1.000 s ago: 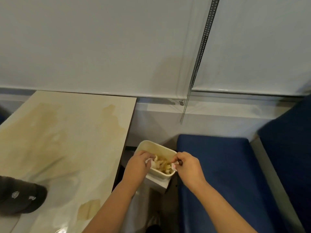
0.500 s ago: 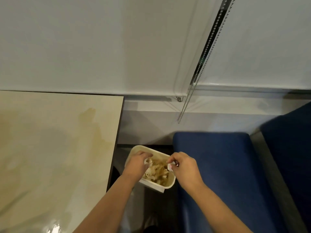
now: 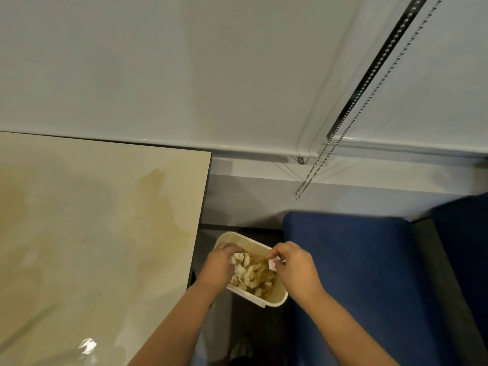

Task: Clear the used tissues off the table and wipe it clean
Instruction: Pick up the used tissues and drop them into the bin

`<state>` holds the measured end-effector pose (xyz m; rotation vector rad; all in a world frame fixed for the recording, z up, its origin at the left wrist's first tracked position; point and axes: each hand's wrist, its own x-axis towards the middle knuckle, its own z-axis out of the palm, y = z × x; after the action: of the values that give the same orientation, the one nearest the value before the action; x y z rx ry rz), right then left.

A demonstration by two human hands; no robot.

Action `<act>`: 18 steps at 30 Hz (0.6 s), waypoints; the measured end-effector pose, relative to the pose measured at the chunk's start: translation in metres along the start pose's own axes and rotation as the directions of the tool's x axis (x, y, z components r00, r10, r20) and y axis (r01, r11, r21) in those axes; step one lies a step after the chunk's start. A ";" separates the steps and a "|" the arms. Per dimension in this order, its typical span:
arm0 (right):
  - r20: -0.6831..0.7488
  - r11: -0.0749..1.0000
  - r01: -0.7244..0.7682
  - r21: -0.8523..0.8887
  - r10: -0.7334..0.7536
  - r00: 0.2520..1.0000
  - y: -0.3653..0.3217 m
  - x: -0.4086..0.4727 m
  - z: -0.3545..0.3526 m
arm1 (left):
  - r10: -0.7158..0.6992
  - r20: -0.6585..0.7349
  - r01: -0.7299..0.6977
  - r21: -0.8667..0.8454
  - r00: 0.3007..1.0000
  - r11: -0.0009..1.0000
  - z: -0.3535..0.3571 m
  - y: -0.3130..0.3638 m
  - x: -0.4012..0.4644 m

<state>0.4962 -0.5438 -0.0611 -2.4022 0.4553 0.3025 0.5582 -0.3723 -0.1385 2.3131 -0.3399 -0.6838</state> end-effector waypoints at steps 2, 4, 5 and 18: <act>0.014 1.000 0.007 -0.010 -0.007 1.000 0.000 0.004 0.004 | 0.010 -0.013 -0.010 -0.006 1.000 1.000 -0.002 -0.002 -0.003; 0.048 1.000 0.002 -0.020 -0.001 0.999 -0.001 0.005 0.008 | 0.014 -0.026 -0.015 -0.018 1.000 1.000 -0.004 -0.002 -0.007; 0.063 1.000 -0.003 -0.022 0.005 0.998 -0.001 0.005 0.009 | 0.015 -0.032 -0.016 -0.022 0.999 1.000 -0.005 -0.002 -0.009; 0.008 0.998 0.060 0.015 -0.060 0.998 -0.010 -0.018 0.000 | 0.058 -0.155 -0.061 -0.016 0.986 0.998 -0.020 0.026 -0.040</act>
<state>0.4836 -0.5316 -0.0494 -2.3941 0.3794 0.2810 0.5348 -0.3642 -0.0932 2.3095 -0.3269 -0.4734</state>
